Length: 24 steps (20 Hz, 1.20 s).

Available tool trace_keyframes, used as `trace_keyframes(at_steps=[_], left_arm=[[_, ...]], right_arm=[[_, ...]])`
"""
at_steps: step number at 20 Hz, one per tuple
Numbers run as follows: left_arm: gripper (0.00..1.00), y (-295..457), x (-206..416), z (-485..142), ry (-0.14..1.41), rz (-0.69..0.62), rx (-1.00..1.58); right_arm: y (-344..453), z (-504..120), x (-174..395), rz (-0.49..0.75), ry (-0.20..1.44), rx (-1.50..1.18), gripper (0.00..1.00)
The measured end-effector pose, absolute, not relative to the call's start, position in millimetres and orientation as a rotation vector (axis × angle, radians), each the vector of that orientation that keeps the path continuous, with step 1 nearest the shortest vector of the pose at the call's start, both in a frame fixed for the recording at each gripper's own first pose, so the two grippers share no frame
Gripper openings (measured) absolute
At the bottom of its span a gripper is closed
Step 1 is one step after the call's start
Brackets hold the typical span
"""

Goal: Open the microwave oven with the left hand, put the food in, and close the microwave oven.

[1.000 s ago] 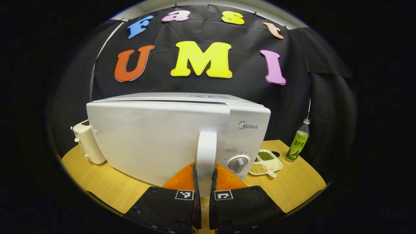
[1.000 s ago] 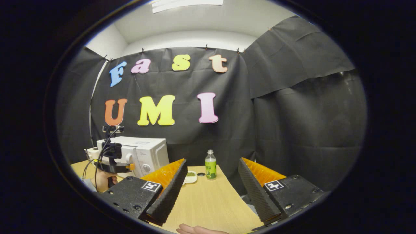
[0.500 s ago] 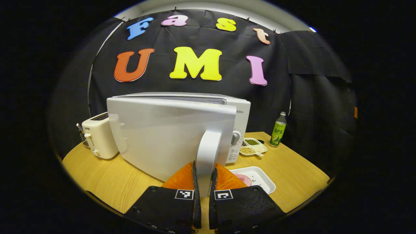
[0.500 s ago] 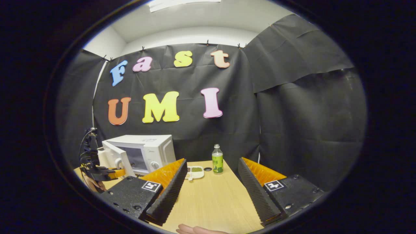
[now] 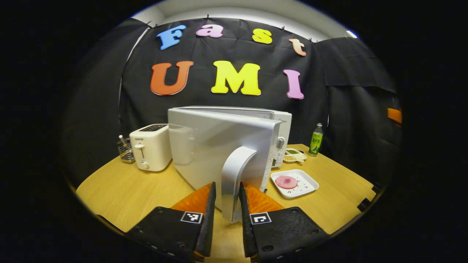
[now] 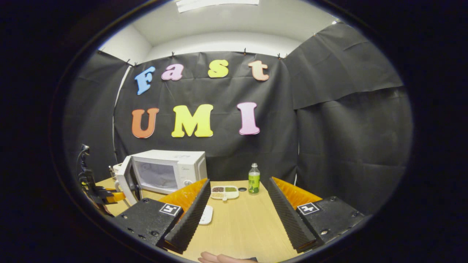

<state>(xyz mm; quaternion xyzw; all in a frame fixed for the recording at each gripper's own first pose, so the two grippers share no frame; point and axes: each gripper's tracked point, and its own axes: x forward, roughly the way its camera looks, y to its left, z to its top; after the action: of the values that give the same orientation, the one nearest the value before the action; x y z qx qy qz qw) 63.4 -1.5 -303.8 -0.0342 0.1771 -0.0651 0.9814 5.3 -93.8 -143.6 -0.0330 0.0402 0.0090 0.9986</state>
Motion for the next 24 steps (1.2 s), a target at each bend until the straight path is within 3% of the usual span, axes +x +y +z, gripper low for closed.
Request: trace_keyframes(at_steps=[1,2,3,4,5,6,7,8,9,10,12,13,20,21,22,24], left_arm=[[0.39,17.3,48.7,-304.4,0.357,-0.094,-0.071],[0.46,36.1,32.5,-306.1,0.365,-0.059,-0.068],[0.55,54.0,18.2,-304.5,0.355,-0.021,-0.065],[0.67,70.1,5.6,-300.2,0.348,0.011,-0.062],[0.88,82.7,-7.1,-297.3,0.341,0.036,-0.052],[0.91,96.2,-17.6,-292.1,0.328,0.066,-0.039],[0.76,108.1,-27.1,-283.8,0.311,0.091,-0.037],[0.92,115.4,-33.9,-276.4,0.297,0.105,-0.039],[0.93,120.8,-40.3,-269.6,0.279,0.117,-0.044],[0.93,127.6,-44.9,-260.4,0.254,0.133,-0.049],[0.94,136.4,-48.9,-251.7,0.239,0.146,-0.057],[0.95,133.6,-52.8,-252.3,0.248,0.145,-0.064],[0.95,121.6,-57.2,-202.0,0.194,0.131,-0.030],[0.95,119.3,-56.4,-193.9,0.185,0.130,-0.031],[0.95,117.2,-54.9,-185.4,0.176,0.128,-0.032],[0.95,113.0,-50.2,-168.4,0.159,0.132,-0.017]], right_arm=[[-90.8,-144.8,4.7,0.022,0.081,-0.073,1.00],[-88.1,-146.3,4.7,0.024,0.083,-0.080,0.91],[-85.7,-150.2,6.3,0.027,0.090,-0.087,0.91],[-81.6,-154.5,8.7,0.033,0.101,-0.094,0.91],[-76.8,-160.7,10.9,0.041,0.117,-0.102,0.91],[-72.4,-165.7,14.3,0.047,0.132,-0.107,1.00],[-69.5,-170.4,16.8,0.051,0.147,-0.109,1.00],[-66.3,-176.2,19.8,0.056,0.164,-0.106,1.00],[-61.6,-180.9,23.3,0.068,0.184,-0.098,1.00],[-54.9,-185.4,26.7,0.086,0.206,-0.087,0.92],[-46.2,-198.2,36.2,0.115,0.260,-0.084,0.92],[-45.6,-206.2,42.0,0.121,0.292,-0.083,1.00],[-28.3,-261.1,100.9,0.185,0.573,-0.100,1.00],[-27.8,-268.3,113.0,0.192,0.615,-0.109,0.92],[-27.1,-275.7,124.5,0.199,0.653,-0.118,1.00],[-25.3,-293.4,146.5,0.214,0.738,-0.120,1.00]])
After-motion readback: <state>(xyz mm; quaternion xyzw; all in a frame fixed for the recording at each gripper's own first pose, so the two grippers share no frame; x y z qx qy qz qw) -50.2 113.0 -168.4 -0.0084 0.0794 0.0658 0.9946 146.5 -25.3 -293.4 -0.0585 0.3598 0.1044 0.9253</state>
